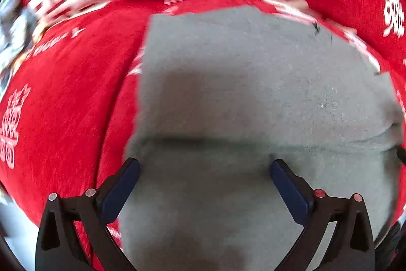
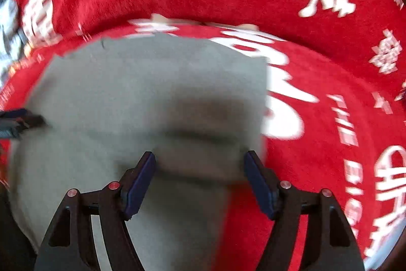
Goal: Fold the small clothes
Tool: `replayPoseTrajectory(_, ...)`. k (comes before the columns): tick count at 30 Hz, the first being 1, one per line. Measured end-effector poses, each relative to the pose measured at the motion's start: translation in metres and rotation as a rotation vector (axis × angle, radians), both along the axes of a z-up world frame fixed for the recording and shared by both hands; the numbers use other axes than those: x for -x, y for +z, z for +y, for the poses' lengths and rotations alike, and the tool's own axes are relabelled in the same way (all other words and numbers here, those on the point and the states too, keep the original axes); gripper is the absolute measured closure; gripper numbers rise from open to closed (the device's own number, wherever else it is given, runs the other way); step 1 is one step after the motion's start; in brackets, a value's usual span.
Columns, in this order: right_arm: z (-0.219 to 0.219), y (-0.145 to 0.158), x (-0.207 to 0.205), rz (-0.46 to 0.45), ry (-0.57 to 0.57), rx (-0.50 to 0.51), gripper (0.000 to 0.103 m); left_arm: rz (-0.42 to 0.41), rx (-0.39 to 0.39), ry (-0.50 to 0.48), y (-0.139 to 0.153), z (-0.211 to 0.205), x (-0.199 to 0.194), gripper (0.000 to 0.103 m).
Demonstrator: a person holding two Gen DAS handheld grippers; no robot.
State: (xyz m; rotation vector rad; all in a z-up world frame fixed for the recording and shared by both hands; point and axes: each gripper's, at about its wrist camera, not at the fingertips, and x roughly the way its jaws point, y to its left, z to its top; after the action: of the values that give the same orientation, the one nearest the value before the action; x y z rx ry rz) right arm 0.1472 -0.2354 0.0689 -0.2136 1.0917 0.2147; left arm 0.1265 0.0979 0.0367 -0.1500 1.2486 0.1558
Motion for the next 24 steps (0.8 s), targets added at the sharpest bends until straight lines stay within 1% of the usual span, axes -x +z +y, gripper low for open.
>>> replayPoseTrajectory(1,0.000,0.006,0.007,-0.014,0.009,-0.014,0.027,-0.023,0.012,0.019,0.004,0.001,0.007,0.000)
replayPoseTrajectory(3,0.013,0.016,0.021,-0.028,0.036,-0.067,0.027,-0.028,0.051,0.032,0.007,-0.006,0.014,0.000)
replayPoseTrajectory(4,0.027,0.015,0.023,-0.024,0.062,-0.078,0.026,-0.028,0.074,0.016,0.007,-0.015,0.018,0.000)
replayPoseTrajectory(5,0.037,0.014,0.027,-0.019,0.089,-0.085,0.026,-0.030,0.076,-0.012,0.008,-0.026,0.021,0.000)
replayPoseTrajectory(8,0.081,-0.002,0.046,0.025,0.219,-0.072,0.025,-0.037,0.013,-0.139,0.005,-0.062,0.031,0.000)
replayPoseTrajectory(9,0.090,-0.009,0.051,0.043,0.256,-0.065,0.025,-0.021,-0.014,-0.182,0.000,-0.071,0.036,0.000)
replayPoseTrajectory(10,0.097,-0.016,0.055,0.062,0.288,-0.055,0.026,-0.025,-0.027,-0.193,-0.001,-0.074,0.041,0.000)
replayPoseTrajectory(11,0.104,-0.024,0.064,0.092,0.328,-0.027,0.026,-0.046,-0.023,-0.189,0.000,-0.072,0.046,0.000)
replayPoseTrajectory(13,0.101,-0.024,0.076,0.046,0.374,0.000,0.023,-0.025,0.012,-0.186,-0.001,-0.060,0.055,0.000)
replayPoseTrajectory(14,0.092,-0.025,0.080,0.066,0.390,0.013,0.022,-0.019,0.017,-0.184,-0.001,-0.054,0.060,0.000)
replayPoseTrajectory(16,0.073,-0.025,0.086,0.086,0.392,0.007,0.022,0.008,0.017,-0.192,-0.001,-0.041,0.072,0.000)
replayPoseTrajectory(19,0.036,-0.026,0.101,0.095,0.404,0.038,0.022,0.042,0.026,-0.205,-0.005,-0.025,0.090,0.000)
replayPoseTrajectory(21,0.013,-0.025,0.115,0.100,0.408,0.058,0.020,0.061,0.033,-0.211,-0.008,-0.018,0.102,0.000)
replayPoseTrajectory(22,0.004,-0.028,0.123,0.108,0.404,0.106,0.017,0.075,0.043,-0.213,-0.009,-0.015,0.109,0.000)
replayPoseTrajectory(23,0.000,-0.034,0.129,0.141,0.399,0.149,0.014,0.113,0.019,-0.217,-0.012,-0.012,0.112,0.000)
replayPoseTrajectory(24,-0.008,-0.035,0.134,0.153,0.390,0.156,0.013,0.145,-0.014,-0.239,-0.015,-0.012,0.119,0.000)
